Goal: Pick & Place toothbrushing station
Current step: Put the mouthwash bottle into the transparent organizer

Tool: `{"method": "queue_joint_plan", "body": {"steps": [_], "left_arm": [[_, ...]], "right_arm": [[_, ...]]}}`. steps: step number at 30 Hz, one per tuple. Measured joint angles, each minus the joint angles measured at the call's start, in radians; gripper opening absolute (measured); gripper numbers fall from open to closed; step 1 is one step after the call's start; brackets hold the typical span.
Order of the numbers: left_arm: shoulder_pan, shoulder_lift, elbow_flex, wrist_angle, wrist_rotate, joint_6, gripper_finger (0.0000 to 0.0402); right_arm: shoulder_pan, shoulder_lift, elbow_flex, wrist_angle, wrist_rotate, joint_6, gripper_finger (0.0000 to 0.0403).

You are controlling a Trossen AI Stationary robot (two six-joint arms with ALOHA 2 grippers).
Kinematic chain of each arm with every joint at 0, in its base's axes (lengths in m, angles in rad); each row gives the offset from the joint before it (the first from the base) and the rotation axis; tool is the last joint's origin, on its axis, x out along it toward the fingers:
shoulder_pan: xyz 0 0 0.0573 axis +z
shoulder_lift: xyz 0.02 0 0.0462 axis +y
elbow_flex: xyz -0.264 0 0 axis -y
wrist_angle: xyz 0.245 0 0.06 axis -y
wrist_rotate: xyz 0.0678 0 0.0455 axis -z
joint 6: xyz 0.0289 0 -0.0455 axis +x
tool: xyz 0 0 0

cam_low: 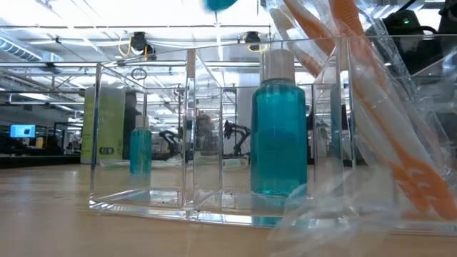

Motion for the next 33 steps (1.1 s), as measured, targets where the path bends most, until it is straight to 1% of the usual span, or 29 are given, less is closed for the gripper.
{"method": "queue_joint_plan", "body": {"steps": [1,3,5,6,9,11,14,25,33], "left_arm": [[-0.004,0.014,-0.003,-0.009,-0.002,-0.006,0.0096],[0.001,0.041,0.0,0.028,-0.001,-0.019,0.0096],[0.002,0.066,-0.003,0.0,0.012,-0.05,0.0096],[0.004,0.082,-0.004,0.015,0.017,-0.056,0.0096],[-0.005,0.122,-0.002,0.037,0.056,-0.052,0.0096],[-0.011,0.15,-0.002,0.092,0.086,-0.044,0.0096],[-0.024,0.175,-0.002,0.108,0.094,-0.04,0.0096],[-0.013,0.205,-0.002,0.127,0.087,0.001,0.0096],[0.001,0.259,-0.002,0.136,0.113,0.036,0.0096]], "right_arm": [[0.0,-0.004,-0.002,0.001,-0.001,0.002,0.013],[0.001,-0.012,-0.006,-0.003,-0.004,0.003,0.013],[0.001,-0.012,-0.006,0.001,-0.004,0.003,0.013],[0.001,-0.012,-0.007,0.0,-0.004,0.003,0.013],[0.0,-0.016,-0.008,0.003,-0.004,0.0,0.013],[0.001,-0.017,-0.009,0.0,-0.003,0.0,0.013],[0.001,-0.017,-0.008,0.004,-0.002,0.0,0.013],[0.001,-0.017,-0.008,-0.003,-0.004,0.018,0.013],[0.001,-0.017,-0.008,-0.017,-0.004,0.018,0.013]]}}
